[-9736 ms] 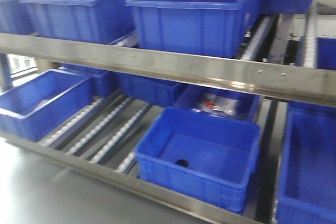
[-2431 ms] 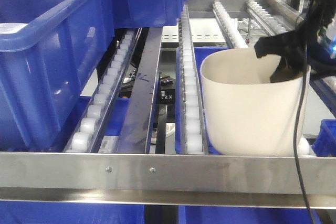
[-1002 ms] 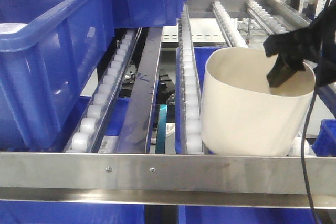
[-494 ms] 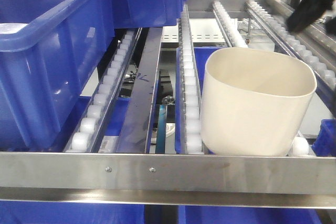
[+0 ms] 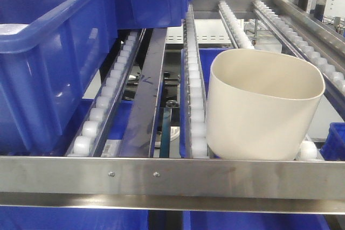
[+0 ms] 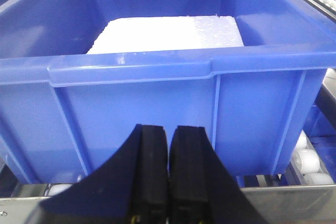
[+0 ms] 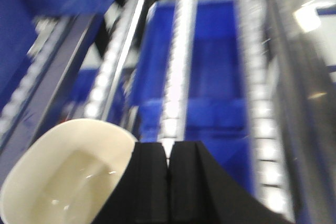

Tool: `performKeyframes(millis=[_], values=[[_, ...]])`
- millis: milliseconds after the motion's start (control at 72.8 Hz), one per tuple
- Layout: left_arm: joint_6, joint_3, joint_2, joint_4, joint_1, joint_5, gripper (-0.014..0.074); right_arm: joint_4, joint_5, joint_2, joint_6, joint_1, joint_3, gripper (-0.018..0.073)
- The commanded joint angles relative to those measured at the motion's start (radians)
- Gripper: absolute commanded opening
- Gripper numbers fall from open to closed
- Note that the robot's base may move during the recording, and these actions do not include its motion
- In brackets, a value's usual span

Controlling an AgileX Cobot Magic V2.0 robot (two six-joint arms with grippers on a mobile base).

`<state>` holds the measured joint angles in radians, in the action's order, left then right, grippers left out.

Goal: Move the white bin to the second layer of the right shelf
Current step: 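Lift the right gripper up and away from the bin's rim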

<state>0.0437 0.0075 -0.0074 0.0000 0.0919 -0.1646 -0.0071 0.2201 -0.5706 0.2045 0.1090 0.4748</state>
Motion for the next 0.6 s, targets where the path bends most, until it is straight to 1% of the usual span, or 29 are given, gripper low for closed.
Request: performKeyframes(millis=[0, 165, 590], values=[[-0.005, 0.037, -0.014, 0.0, 0.006, 0.087, 0.0085, -0.014, -0.081, 0.067, -0.004, -0.029, -0.013, 0.0055], [-0.005, 0.037, -0.014, 0.0, 0.006, 0.087, 0.0085, -0.014, -0.078, 0.16, -0.004, -0.034, -0.048, 0.0055], [-0.005, 0.037, -0.014, 0.0, 0.006, 0.087, 0.0085, -0.014, -0.056, 0.164, -0.004, -0.034, -0.048, 0.0055]])
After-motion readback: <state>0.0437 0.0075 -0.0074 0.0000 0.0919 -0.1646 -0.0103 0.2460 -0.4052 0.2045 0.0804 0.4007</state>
